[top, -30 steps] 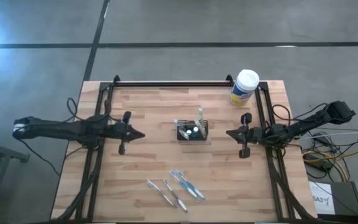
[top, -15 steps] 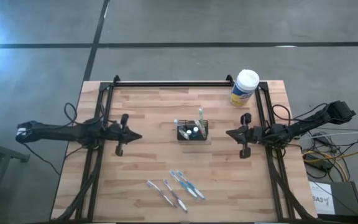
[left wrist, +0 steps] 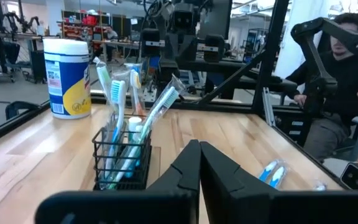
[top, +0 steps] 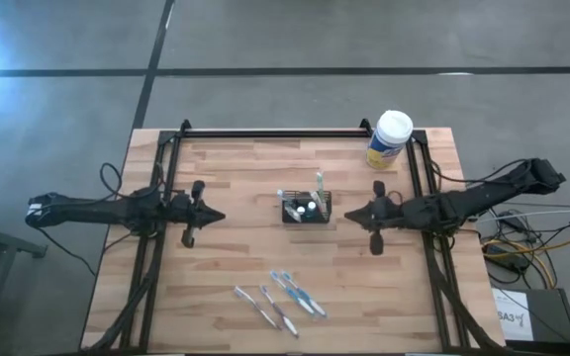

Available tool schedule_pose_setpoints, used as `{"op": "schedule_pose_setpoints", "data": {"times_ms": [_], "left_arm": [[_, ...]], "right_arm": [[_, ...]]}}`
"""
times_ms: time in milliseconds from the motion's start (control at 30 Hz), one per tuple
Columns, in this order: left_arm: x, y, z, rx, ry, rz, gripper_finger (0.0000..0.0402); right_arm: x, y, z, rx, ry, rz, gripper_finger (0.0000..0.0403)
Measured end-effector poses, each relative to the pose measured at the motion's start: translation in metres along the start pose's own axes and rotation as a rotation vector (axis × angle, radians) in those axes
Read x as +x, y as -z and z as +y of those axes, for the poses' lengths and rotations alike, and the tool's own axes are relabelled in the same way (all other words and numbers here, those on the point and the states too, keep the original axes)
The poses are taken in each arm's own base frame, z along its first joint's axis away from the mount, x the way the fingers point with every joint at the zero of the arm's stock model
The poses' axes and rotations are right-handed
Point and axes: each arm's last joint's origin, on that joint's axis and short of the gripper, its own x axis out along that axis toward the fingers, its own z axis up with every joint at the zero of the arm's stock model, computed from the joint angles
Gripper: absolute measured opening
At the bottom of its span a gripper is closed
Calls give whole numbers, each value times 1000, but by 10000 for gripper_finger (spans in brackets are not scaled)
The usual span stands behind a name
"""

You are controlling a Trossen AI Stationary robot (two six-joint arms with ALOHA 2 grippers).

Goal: Pick & Place toothbrushing station
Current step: Put the right blue toothbrush into the wire organizer

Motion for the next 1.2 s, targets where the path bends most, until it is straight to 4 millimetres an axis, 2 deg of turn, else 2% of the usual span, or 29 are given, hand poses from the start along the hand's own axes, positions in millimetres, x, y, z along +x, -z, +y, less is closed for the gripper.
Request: {"op": "schedule_pose_setpoints", "data": {"times_ms": [133,400,567,800,1033,1200], "left_arm": [[0,-1,0,0,0,-2,10],[0,2,0,-42,-3,25,6],[0,7,1,-65,-10,75,14],[0,9,1,-97,-14,91,11],[0,8,1,-94,-13,89,12],[0,8,1,-58,-11,87,10]], "right_arm": [[13,-12,16,30,-7,93,8],[52,3,66,36,-86,197,8],[79,11,99,163,-84,271,9],[127,6,143,223,-170,394,9],[156,-4,159,153,19,696,16],[179,-6,167,135,33,787,63]]}}
